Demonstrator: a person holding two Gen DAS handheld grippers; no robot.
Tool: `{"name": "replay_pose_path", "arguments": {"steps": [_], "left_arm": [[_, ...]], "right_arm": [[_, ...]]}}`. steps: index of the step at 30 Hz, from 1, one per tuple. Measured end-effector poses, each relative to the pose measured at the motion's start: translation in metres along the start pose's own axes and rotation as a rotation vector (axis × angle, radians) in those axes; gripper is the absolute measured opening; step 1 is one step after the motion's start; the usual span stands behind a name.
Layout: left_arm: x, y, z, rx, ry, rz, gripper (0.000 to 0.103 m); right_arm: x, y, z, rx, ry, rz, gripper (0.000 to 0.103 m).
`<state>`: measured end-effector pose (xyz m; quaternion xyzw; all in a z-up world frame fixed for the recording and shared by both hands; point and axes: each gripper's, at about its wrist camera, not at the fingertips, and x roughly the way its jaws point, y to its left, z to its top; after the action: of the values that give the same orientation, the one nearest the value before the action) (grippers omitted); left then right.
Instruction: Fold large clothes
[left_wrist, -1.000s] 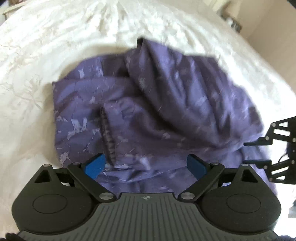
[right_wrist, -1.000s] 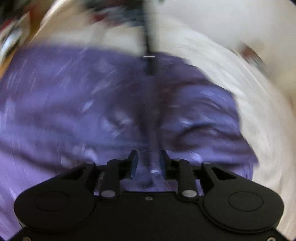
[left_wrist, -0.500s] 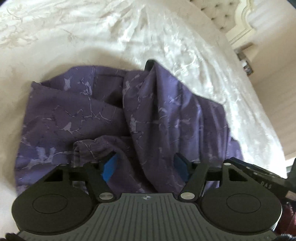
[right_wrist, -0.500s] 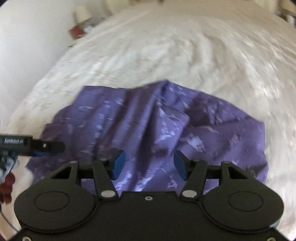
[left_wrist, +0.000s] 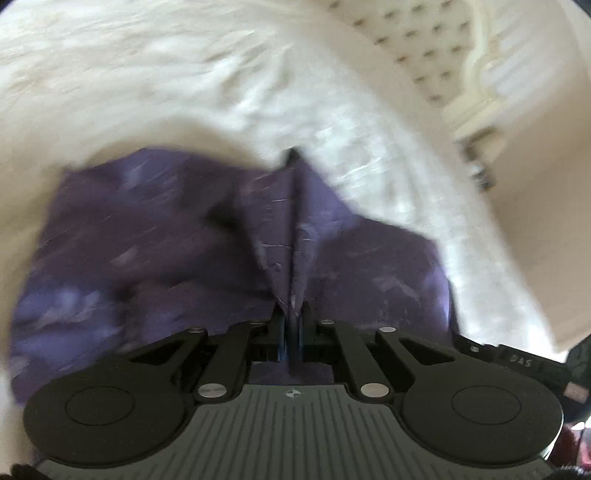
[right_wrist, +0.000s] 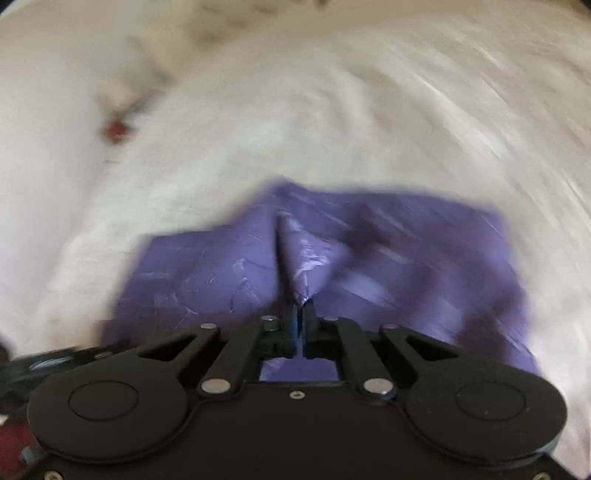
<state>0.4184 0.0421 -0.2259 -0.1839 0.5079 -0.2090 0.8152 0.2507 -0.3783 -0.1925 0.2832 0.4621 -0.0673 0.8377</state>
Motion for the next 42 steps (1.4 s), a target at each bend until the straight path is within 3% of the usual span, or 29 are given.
{"name": "replay_pose_path", "arguments": {"steps": [3, 7, 10, 13, 19, 23, 24, 28, 31, 34, 37, 39, 42], "left_arm": [[0.017, 0.004, -0.012, 0.055, 0.051, 0.054, 0.012], [-0.002, -0.014, -0.012, 0.119, 0.011, 0.098, 0.027], [-0.023, -0.038, -0.012, 0.254, -0.083, 0.165, 0.041], [-0.025, -0.062, -0.006, 0.378, -0.163, 0.201, 0.051], [0.011, -0.086, 0.029, 0.429, -0.182, 0.197, 0.051], [0.055, -0.069, 0.049, 0.365, -0.111, 0.293, 0.052], [0.064, -0.059, 0.052, 0.351, -0.084, 0.32, 0.057], [0.079, -0.038, 0.051, 0.361, -0.041, 0.299, 0.067], [0.069, -0.048, 0.05, 0.411, -0.044, 0.315, 0.067], [0.041, -0.063, 0.039, 0.49, -0.106, 0.346, 0.066], [0.012, -0.078, 0.012, 0.56, -0.145, 0.329, 0.066], [0.003, -0.081, -0.014, 0.611, -0.122, 0.323, 0.066], [0.014, -0.073, -0.049, 0.664, -0.027, 0.363, 0.066]], "right_arm": [[0.02, -0.017, -0.009, 0.029, 0.074, -0.059, 0.009], [-0.008, 0.006, -0.009, -0.084, -0.021, -0.08, 0.051], [-0.035, 0.027, -0.013, -0.21, -0.162, -0.113, 0.052], [-0.037, 0.055, -0.014, -0.361, -0.229, -0.056, 0.052], [0.007, 0.087, 0.012, -0.504, -0.198, 0.025, 0.052], [0.036, 0.087, 0.023, -0.54, -0.138, -0.057, 0.049], [0.044, 0.081, 0.025, -0.54, -0.119, -0.097, 0.049], [0.061, 0.048, 0.027, -0.488, -0.052, -0.202, 0.053], [0.047, 0.034, 0.028, -0.429, -0.068, -0.175, 0.056], [0.016, 0.04, 0.021, -0.448, -0.135, -0.148, 0.057], [-0.016, 0.055, -0.001, -0.501, -0.199, -0.096, 0.057], [-0.023, 0.062, -0.017, -0.547, -0.186, -0.072, 0.057], [-0.015, 0.068, -0.047, -0.612, -0.082, -0.104, 0.057]]}}
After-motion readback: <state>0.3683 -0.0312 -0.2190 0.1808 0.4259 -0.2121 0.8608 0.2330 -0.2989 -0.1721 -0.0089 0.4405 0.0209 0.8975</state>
